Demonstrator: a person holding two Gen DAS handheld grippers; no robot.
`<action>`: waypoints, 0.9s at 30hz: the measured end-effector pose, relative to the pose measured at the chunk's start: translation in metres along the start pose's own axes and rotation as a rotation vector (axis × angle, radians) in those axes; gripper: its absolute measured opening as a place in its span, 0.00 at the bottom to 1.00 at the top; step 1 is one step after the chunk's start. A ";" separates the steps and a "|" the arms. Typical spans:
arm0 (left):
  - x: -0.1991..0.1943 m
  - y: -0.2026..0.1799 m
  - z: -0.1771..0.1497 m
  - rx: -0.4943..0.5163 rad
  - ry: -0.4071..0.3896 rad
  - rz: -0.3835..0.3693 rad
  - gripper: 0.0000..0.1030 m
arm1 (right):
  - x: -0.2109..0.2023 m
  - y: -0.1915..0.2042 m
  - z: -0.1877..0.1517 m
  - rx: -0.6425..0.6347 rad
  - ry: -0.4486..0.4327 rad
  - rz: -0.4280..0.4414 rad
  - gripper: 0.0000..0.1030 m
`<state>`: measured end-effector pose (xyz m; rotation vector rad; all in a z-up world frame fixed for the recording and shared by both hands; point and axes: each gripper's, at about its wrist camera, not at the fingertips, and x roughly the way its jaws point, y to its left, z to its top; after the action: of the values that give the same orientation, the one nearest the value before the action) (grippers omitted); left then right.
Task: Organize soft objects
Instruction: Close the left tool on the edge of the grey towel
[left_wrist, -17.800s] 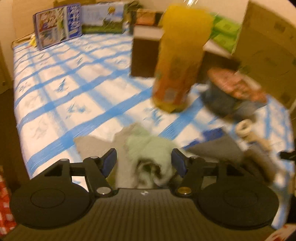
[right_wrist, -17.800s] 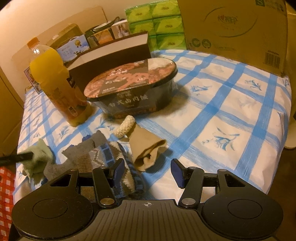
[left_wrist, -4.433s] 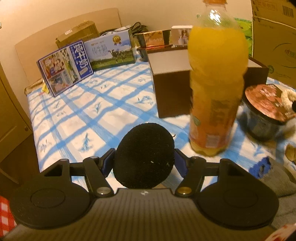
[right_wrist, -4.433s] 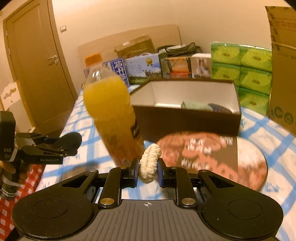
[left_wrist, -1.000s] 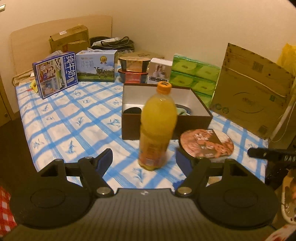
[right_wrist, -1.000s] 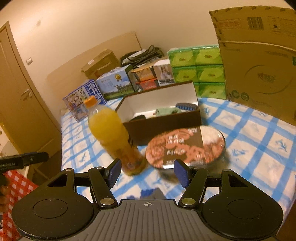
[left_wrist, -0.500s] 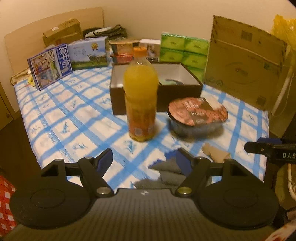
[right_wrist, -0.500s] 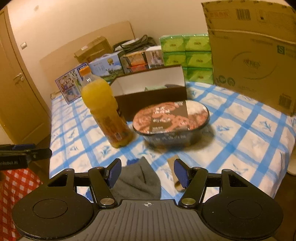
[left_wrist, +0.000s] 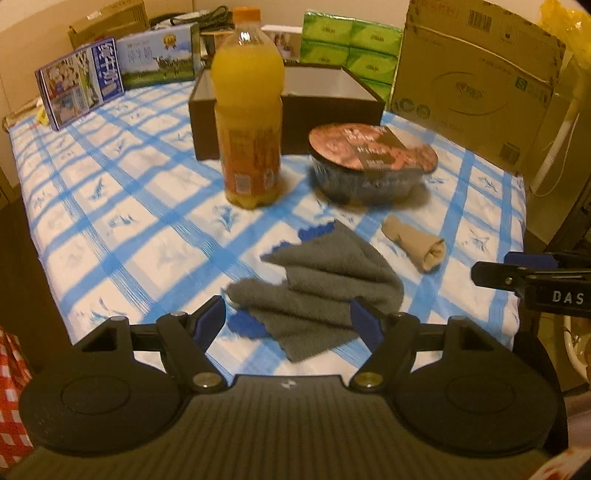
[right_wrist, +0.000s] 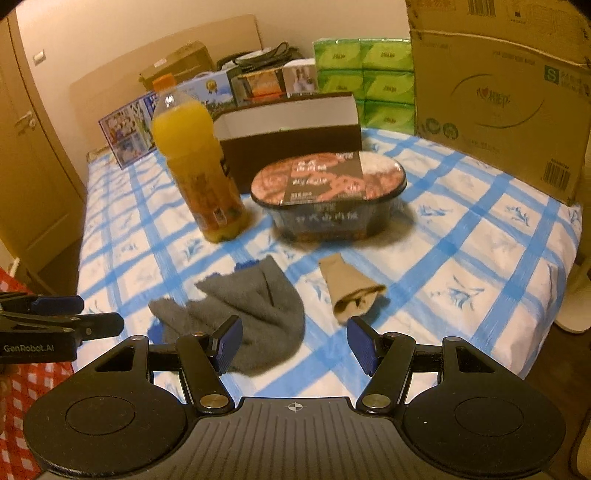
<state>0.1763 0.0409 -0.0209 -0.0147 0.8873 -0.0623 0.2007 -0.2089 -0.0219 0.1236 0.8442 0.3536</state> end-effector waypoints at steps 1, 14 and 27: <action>0.002 -0.001 -0.003 -0.002 0.004 -0.006 0.71 | 0.001 0.000 -0.002 -0.002 0.001 0.000 0.61; 0.034 -0.009 -0.014 -0.030 0.065 -0.050 0.71 | 0.024 -0.003 -0.006 -0.001 0.065 -0.014 0.61; 0.081 -0.009 -0.014 -0.076 0.134 -0.060 0.71 | 0.054 -0.020 -0.007 0.037 0.126 -0.025 0.61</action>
<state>0.2159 0.0270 -0.0918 -0.1095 1.0230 -0.0864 0.2339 -0.2090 -0.0696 0.1264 0.9761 0.3247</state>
